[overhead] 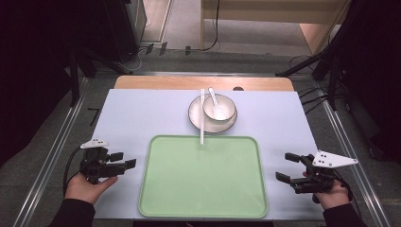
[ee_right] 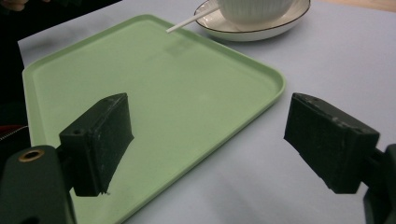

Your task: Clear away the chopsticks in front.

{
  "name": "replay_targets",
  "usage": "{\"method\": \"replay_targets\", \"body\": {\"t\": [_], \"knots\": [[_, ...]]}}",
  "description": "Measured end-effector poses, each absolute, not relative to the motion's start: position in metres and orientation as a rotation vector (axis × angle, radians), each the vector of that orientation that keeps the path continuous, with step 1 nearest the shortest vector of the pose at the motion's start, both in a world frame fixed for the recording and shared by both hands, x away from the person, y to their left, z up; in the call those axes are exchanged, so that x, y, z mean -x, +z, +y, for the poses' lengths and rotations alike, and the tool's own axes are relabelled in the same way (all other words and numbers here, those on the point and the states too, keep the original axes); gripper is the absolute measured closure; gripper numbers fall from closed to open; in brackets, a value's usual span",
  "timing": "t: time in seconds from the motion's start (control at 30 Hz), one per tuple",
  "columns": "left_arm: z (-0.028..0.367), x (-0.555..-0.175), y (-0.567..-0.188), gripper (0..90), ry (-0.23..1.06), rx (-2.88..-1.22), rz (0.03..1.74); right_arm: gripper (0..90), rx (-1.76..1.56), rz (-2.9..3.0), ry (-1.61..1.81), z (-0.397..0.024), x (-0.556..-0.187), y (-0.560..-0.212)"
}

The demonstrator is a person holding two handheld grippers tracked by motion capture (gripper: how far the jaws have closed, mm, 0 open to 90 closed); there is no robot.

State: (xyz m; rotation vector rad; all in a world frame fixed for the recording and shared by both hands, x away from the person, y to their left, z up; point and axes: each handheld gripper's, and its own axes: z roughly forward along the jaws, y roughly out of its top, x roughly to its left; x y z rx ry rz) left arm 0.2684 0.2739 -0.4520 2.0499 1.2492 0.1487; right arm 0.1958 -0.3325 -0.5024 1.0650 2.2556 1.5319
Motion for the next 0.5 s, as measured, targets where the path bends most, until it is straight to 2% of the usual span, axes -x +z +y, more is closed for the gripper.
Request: {"method": "replay_targets", "body": {"t": [0.33,0.5], "knots": [[0.250,-0.292,-0.433,32.4,0.115,-2.065,1.219,16.2,-1.078,2.259,1.525,-0.333,-0.197,-0.504],[0.233,-0.305,-0.425,33.5,0.159,-2.122,1.196,16.1,-1.077,2.259,1.529,-0.332,-0.197,-0.503]]}}
